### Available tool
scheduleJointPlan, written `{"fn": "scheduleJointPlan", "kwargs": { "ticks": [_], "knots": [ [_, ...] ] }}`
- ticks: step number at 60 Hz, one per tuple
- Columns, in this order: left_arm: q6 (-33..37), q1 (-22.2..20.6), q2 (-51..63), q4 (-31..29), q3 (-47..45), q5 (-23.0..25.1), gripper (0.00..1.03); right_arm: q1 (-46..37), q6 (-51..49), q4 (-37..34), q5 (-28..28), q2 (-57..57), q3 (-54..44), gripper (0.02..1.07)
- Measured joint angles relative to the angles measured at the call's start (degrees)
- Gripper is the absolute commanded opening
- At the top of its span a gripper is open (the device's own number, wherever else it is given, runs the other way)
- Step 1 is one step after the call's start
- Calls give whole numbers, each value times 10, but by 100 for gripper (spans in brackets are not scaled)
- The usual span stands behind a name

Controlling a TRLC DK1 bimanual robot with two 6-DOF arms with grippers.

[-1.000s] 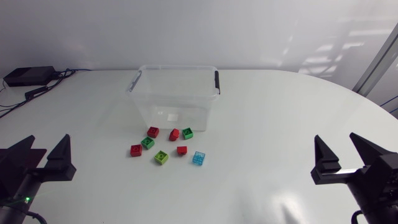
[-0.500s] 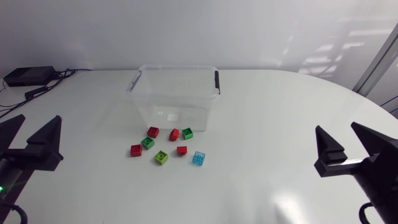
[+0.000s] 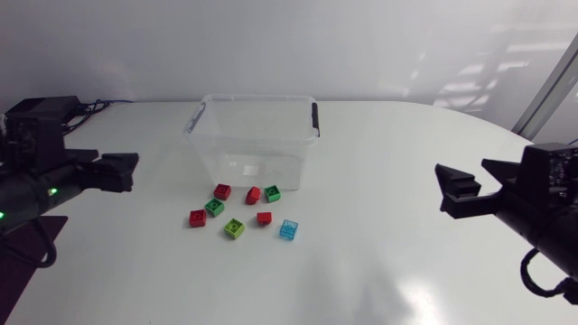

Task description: Place the duplo bricks in the container

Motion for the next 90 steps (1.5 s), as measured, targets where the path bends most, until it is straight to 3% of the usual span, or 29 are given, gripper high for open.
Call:
{"fn": "scheduleJointPlan", "kwargs": {
  "ticks": [8,13,18,36,40,53,66,90],
  "knots": [
    [4,10,101,-8,26,62,85,1,0,-4,-17,54,3,102],
    [20,28,150,-12,38,104,77,3,0,-9,-40,81,3,102],
    [54,39,205,-13,60,124,77,4,0,-17,-58,110,9,102],
    [283,42,377,-23,126,132,82,6,0,-68,-121,224,50,102],
    [340,42,402,-29,126,158,82,16,-19,-87,-122,243,56,102],
    [478,45,451,-31,123,250,82,50,-134,-166,-139,309,99,102],
    [569,57,475,-37,117,283,82,75,-179,-172,-193,340,106,102],
    [667,63,540,-46,122,313,82,160,-183,-138,-194,418,123,102]
  ]
}}
